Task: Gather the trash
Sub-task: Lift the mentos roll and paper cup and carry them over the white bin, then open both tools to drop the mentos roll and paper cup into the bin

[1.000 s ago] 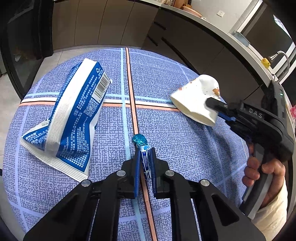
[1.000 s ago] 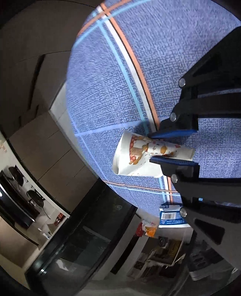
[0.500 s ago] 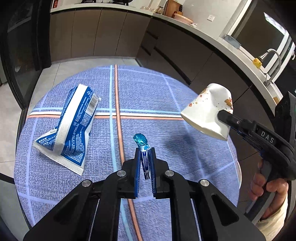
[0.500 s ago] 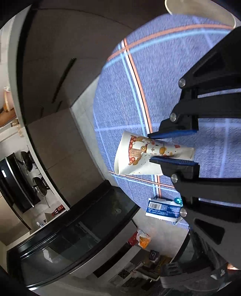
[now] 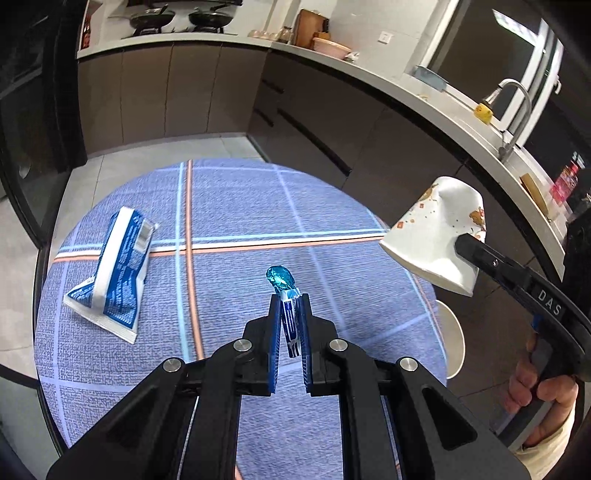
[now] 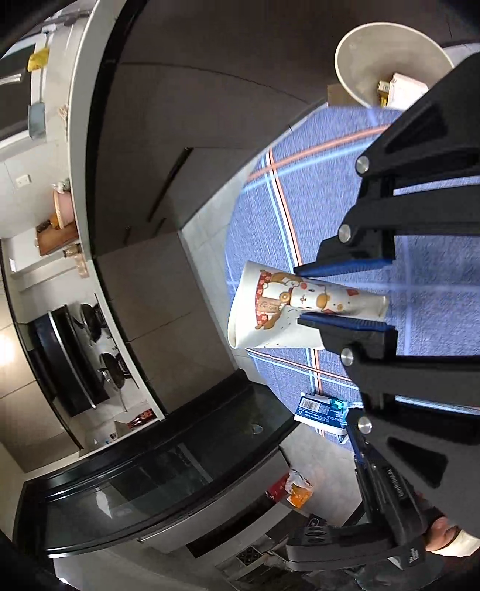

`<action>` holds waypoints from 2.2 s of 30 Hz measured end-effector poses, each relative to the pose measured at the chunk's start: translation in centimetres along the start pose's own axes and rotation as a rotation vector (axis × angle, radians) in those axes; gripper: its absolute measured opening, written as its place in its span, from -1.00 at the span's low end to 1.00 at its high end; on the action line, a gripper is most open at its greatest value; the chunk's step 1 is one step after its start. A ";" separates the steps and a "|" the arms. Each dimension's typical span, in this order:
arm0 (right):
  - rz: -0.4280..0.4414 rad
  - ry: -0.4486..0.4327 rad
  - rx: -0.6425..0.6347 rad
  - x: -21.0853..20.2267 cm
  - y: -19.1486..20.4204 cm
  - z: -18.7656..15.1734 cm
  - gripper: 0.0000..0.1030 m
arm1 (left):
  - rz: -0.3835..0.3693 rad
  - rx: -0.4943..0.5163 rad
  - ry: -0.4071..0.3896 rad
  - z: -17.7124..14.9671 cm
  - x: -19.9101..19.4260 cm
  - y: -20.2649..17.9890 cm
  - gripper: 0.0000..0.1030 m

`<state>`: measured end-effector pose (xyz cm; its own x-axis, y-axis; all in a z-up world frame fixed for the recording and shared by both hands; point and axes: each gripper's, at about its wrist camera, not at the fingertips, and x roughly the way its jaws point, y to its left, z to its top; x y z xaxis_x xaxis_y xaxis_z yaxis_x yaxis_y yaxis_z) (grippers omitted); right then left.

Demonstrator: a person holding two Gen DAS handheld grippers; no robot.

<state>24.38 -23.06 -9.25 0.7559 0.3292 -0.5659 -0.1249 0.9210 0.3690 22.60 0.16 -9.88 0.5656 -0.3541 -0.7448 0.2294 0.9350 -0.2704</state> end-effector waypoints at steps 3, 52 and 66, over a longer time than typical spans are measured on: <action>-0.011 -0.022 0.012 -1.9 -1.2 -0.3 -0.58 | -0.008 0.025 -0.008 0.2 -0.4 -1.3 -0.83; -0.328 0.015 0.399 -10.1 -26.9 -11.9 -0.53 | -0.259 0.445 0.372 -4.4 20.6 -29.6 -0.82; -0.314 0.060 0.482 -7.8 -29.1 -13.1 -0.21 | -0.191 0.473 0.311 -4.8 22.7 -29.8 0.04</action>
<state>13.65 -49.73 -25.26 0.6701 0.0797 -0.7380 0.4171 0.7819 0.4632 24.83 -35.66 -21.68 0.2375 -0.4269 -0.8726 0.6724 0.7205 -0.1694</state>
